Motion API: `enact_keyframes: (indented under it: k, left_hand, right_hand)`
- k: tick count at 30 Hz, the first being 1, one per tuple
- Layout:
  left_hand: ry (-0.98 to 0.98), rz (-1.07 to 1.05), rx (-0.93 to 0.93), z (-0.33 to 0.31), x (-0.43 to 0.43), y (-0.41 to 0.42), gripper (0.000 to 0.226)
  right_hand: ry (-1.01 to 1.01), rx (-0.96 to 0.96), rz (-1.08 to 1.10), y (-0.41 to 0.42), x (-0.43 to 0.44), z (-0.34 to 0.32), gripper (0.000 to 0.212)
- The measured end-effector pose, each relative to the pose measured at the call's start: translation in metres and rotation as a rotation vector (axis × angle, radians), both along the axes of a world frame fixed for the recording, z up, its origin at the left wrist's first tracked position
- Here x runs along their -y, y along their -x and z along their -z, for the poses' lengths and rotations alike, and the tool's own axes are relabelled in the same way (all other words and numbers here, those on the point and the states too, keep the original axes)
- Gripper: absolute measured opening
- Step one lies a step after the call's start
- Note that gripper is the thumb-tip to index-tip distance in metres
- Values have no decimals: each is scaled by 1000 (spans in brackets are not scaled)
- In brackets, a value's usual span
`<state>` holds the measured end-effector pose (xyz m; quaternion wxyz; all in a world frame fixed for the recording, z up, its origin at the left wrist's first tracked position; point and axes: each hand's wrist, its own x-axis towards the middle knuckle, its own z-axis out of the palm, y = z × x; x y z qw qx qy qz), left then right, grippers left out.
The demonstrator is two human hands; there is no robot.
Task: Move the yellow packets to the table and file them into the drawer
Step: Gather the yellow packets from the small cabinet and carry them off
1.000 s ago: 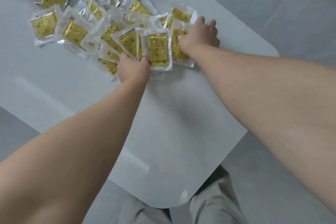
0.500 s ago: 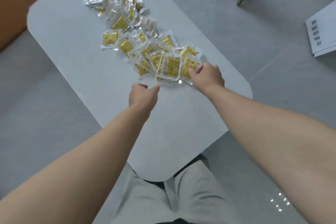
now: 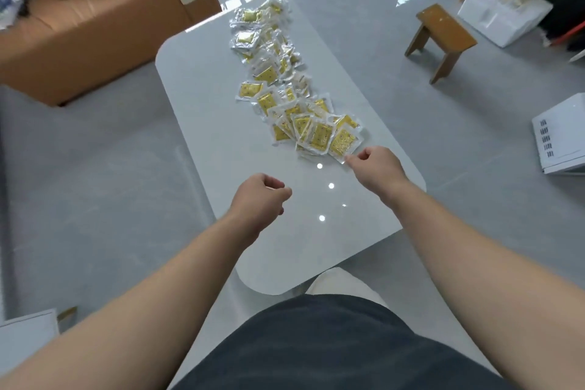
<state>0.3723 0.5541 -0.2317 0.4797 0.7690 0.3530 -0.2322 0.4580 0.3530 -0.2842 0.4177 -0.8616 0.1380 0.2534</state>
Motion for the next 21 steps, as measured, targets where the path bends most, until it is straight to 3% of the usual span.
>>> enact_keyframes:
  k: [7, 12, 21]
  left_hand:
    - [79, -11, 166, -22, 37, 16, 5]
    - [104, -22, 186, -38, 75, 27, 9]
    - [46, -136, 261, -34, 171, -60, 11]
  right_hand:
    - [145, 91, -201, 25, 40, -40, 25]
    - [168, 132, -319, 25, 71, -72, 23]
    - [192, 150, -562, -85, 154, -85, 28]
